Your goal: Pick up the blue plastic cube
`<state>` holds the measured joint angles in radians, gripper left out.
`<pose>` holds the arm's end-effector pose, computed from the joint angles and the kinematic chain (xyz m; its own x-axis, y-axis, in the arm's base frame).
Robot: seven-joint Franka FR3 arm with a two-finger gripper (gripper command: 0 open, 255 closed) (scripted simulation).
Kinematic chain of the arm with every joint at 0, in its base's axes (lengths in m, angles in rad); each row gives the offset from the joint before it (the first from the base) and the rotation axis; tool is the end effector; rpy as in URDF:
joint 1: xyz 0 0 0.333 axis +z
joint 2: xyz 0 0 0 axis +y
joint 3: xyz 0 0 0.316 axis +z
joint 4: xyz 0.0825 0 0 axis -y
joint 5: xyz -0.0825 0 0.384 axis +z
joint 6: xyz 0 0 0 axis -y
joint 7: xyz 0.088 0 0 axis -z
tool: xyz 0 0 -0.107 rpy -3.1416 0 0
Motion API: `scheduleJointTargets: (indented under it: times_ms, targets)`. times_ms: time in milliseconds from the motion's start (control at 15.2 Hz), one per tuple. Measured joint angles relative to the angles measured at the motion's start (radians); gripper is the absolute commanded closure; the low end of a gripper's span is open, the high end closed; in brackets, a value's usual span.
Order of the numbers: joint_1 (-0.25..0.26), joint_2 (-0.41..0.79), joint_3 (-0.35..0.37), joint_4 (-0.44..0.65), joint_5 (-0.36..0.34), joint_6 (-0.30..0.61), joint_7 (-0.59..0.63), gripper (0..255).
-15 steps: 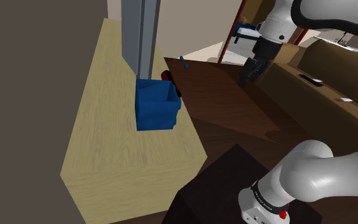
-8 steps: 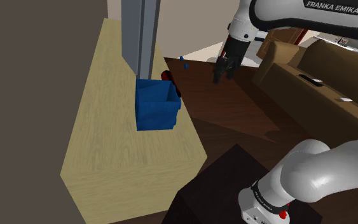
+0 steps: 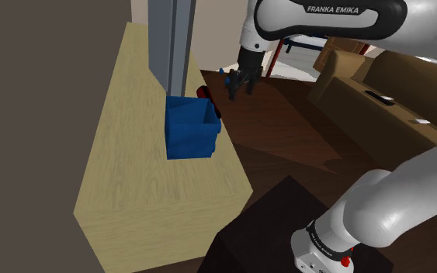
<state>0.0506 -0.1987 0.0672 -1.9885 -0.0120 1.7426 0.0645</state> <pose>0.4906 0.0591 0.5449 0.9975 0.0533 -0.0459 0.0546 -0.9981 0.0280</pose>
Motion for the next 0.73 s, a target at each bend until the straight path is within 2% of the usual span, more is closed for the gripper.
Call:
scheduleJointTargets:
  times_ms: [528,726]
  targets:
    - [0.034,0.306,0.039,0.314,-0.053,-0.004,0.061,0]
    - [0.038,0.346,0.042,0.3,-0.059,0.024,0.065,0]
